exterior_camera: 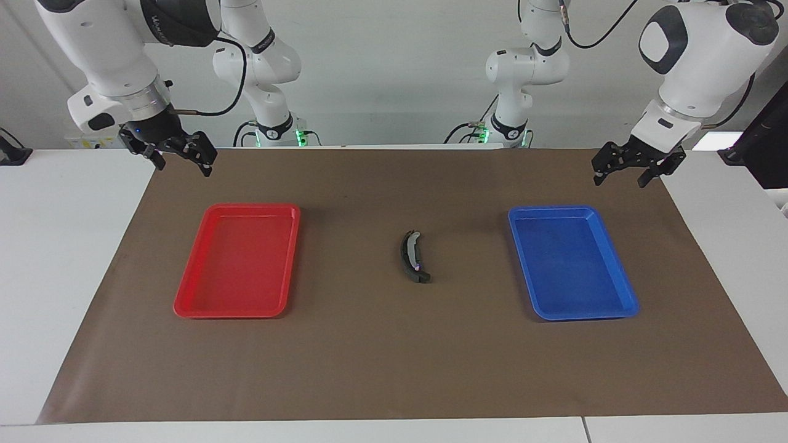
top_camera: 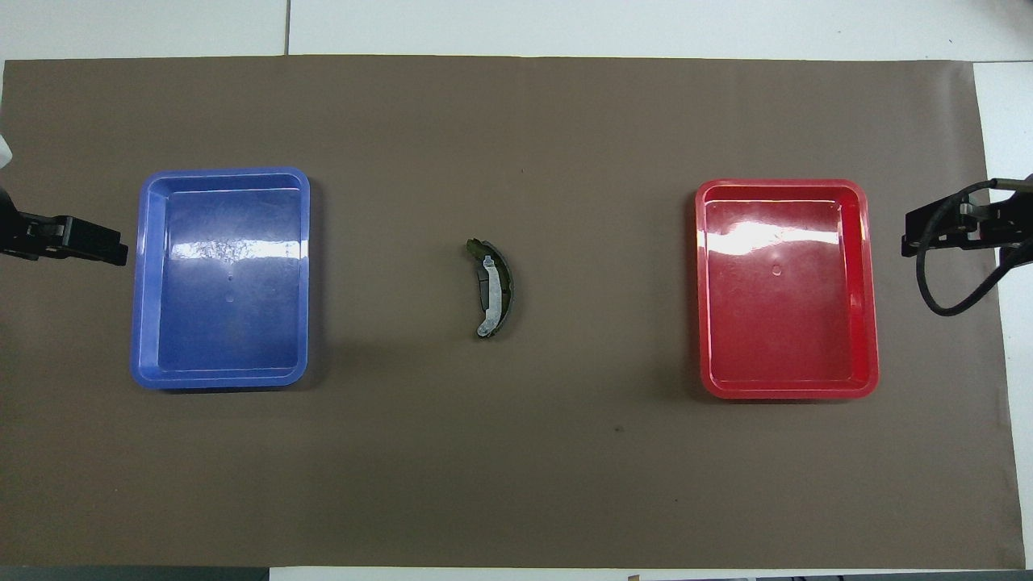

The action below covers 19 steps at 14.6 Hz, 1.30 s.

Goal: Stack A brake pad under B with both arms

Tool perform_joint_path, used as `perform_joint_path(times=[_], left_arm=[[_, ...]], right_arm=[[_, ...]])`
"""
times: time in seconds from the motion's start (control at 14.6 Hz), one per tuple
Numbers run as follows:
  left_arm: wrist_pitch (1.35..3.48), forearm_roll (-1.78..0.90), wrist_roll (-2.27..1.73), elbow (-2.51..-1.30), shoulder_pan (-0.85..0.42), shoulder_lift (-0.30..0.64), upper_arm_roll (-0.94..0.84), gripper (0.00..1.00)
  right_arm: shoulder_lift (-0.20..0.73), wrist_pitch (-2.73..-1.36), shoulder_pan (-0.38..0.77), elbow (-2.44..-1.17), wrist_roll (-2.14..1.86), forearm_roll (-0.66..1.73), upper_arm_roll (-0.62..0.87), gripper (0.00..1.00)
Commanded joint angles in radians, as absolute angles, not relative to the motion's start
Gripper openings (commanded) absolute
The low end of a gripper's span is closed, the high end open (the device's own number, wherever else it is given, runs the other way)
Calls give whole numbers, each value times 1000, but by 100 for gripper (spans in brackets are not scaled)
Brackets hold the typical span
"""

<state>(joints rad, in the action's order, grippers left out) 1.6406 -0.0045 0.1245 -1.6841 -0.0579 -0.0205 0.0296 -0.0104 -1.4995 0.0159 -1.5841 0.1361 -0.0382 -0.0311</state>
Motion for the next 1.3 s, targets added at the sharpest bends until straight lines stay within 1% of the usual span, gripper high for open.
perform_joint_path(times=[0.0, 0.96, 1.23], left_arm=[[1649, 11, 135, -1704, -49, -38, 25, 99], [1649, 11, 135, -1704, -49, -38, 25, 99], [1649, 11, 135, -1704, -49, -38, 25, 99]], right_arm=[[2, -1441, 11, -1539, 78, -34, -25, 99], [-8, -1456, 12, -1552, 77, -26, -25, 99], [-6, -1480, 11, -1554, 78, -26, -25, 99]])
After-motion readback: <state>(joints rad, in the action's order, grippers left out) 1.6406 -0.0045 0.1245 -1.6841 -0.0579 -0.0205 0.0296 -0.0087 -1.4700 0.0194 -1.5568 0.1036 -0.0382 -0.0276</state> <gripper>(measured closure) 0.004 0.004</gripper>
